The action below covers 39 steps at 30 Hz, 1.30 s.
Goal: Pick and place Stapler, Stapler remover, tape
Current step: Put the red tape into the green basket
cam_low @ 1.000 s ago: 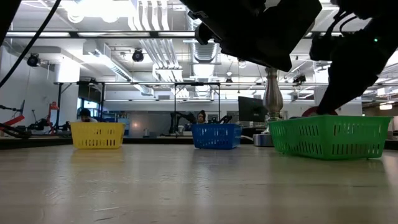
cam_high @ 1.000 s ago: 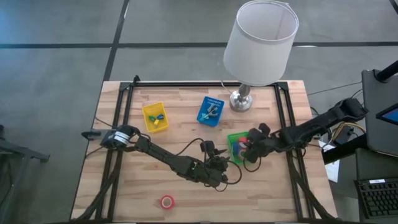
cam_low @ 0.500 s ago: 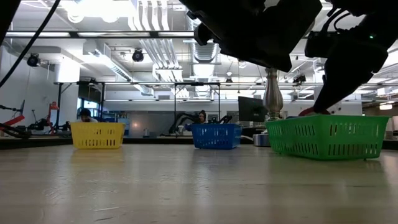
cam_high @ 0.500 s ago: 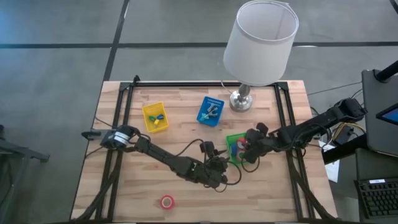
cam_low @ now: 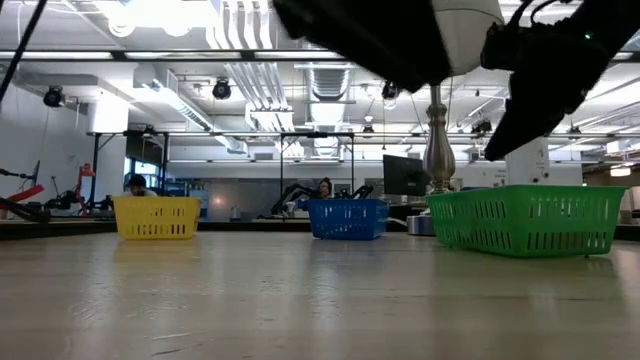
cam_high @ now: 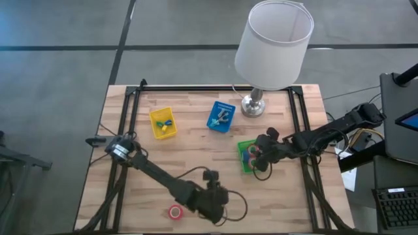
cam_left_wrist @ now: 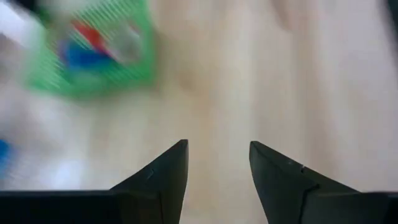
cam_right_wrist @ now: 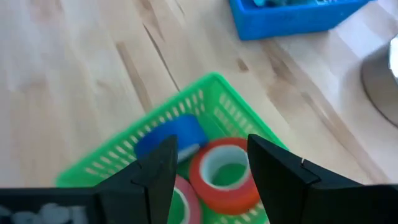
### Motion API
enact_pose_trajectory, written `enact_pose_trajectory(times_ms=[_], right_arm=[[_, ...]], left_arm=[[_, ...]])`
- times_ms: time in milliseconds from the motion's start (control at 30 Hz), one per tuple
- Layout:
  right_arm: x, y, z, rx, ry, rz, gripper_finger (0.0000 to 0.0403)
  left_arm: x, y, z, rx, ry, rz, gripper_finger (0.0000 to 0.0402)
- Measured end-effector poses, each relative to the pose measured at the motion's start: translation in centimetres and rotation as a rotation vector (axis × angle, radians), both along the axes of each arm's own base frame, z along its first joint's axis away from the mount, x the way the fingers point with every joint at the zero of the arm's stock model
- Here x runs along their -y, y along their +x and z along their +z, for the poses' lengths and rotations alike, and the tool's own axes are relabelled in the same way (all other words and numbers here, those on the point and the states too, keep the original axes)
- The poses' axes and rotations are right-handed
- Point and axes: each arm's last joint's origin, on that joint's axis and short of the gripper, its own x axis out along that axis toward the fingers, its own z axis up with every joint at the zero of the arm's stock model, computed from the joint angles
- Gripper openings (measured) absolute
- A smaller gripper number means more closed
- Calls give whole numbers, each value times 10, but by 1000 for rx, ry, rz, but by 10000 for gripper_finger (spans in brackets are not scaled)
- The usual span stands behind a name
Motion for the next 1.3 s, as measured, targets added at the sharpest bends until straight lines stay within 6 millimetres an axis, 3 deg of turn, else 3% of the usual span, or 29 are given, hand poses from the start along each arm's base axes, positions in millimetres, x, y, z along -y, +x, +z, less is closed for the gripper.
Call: enact_pose_trajectory(times_ms=[267,533,800,967,1300], right_arm=[[-4,9,6,131,46,9,192],[-4,9,5,123,43,9,192],[-4,8,4,119,44,13,192],[-4,8,4,119,43,14,192],[-4,8,4,119,43,13,192]], left_arm=[[43,-38,-18,-191,-359,60,174],[72,-77,-20,-349,-588,311,174],[80,-114,-26,-468,-573,633,174],[86,-125,-33,-476,-565,657,174],[74,-130,-71,-493,-498,615,172]])
